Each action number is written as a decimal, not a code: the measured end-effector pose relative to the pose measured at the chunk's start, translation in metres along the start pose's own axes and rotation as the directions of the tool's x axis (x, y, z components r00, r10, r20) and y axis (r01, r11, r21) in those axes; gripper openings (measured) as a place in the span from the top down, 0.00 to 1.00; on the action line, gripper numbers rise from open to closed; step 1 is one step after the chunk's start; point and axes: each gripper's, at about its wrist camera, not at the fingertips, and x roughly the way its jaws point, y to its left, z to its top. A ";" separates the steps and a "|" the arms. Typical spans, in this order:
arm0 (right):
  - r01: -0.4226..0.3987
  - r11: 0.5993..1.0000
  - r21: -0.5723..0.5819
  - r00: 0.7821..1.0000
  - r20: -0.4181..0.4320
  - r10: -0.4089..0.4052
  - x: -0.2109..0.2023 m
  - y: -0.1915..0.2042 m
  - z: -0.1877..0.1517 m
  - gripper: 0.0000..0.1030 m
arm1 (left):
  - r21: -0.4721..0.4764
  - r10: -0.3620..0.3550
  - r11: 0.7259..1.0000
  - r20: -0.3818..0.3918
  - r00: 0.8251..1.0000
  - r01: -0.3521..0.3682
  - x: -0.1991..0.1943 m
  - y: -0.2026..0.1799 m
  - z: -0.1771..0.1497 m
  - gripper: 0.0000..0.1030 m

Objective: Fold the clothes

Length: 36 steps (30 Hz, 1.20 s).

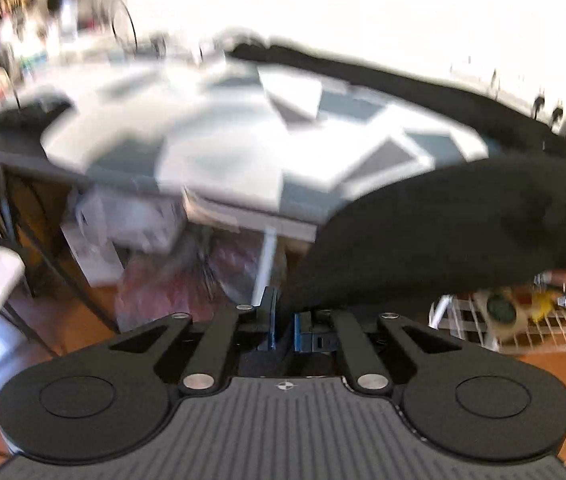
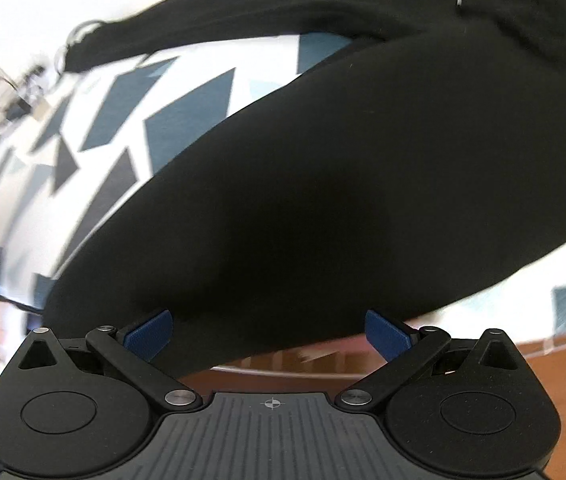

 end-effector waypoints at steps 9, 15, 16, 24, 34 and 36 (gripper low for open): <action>-0.167 0.951 0.258 0.981 -0.056 0.187 0.018 -0.013 -0.020 0.06 | 0.050 -0.038 0.998 0.130 0.991 0.032 -0.038 -0.010 0.036 0.92; -0.256 0.831 0.494 0.959 0.025 0.281 0.016 -0.036 -0.022 0.29 | 0.106 -0.065 0.993 0.199 0.978 0.044 -0.055 -0.016 0.042 0.93; -0.277 0.796 0.538 0.952 0.043 0.302 0.015 -0.041 -0.024 0.36 | 0.096 -0.078 0.994 0.207 0.975 0.059 -0.058 -0.015 0.045 0.93; -0.457 0.636 0.621 0.885 0.244 0.397 -0.024 -0.056 -0.010 0.93 | 0.047 -0.143 0.990 0.233 0.962 0.136 -0.069 -0.008 0.060 0.92; -0.517 0.769 0.376 0.838 0.405 0.365 -0.106 -0.030 0.055 0.94 | 0.200 -0.214 0.964 0.188 0.958 0.176 -0.016 -0.041 0.052 0.78; -0.512 0.775 0.371 0.839 0.409 0.359 -0.114 -0.032 0.059 0.94 | 0.235 -0.227 0.954 0.165 0.960 0.185 -0.004 -0.051 0.048 0.64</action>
